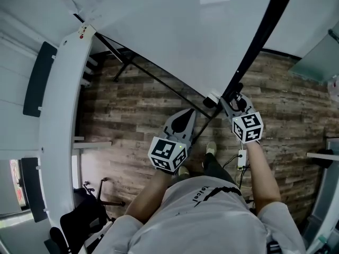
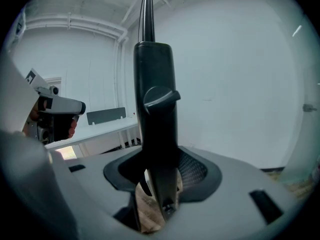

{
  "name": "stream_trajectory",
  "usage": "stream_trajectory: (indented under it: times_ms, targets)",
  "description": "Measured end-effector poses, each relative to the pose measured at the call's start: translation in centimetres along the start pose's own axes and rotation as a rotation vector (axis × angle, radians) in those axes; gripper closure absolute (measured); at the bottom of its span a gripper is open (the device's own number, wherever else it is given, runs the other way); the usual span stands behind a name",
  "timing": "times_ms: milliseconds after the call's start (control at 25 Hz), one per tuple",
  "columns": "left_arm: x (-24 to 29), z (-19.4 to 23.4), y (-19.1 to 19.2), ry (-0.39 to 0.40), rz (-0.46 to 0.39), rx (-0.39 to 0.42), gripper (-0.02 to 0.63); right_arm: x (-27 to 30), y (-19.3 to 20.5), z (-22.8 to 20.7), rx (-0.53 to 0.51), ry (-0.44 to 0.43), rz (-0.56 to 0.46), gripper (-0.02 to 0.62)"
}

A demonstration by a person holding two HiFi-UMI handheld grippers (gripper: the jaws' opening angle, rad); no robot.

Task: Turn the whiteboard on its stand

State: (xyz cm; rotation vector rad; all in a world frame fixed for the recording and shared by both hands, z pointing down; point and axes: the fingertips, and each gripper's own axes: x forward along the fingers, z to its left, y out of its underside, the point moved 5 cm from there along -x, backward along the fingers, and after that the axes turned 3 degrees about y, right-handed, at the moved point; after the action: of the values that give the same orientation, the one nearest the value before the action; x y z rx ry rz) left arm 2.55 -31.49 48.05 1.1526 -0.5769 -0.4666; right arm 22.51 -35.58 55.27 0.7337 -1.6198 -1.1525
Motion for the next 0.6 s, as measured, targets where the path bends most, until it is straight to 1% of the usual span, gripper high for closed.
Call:
stream_trajectory:
  times_ms: [280, 600]
  targets:
    - [-4.0, 0.0, 0.3, 0.026, -0.008, 0.004, 0.594, -1.7, 1.1, 4.8, -0.001, 0.009, 0.004, 0.403]
    - [-9.4, -0.5, 1.6, 0.039, -0.001, 0.008, 0.594, -3.8, 1.9, 9.1, 0.018, 0.052, 0.013, 0.403]
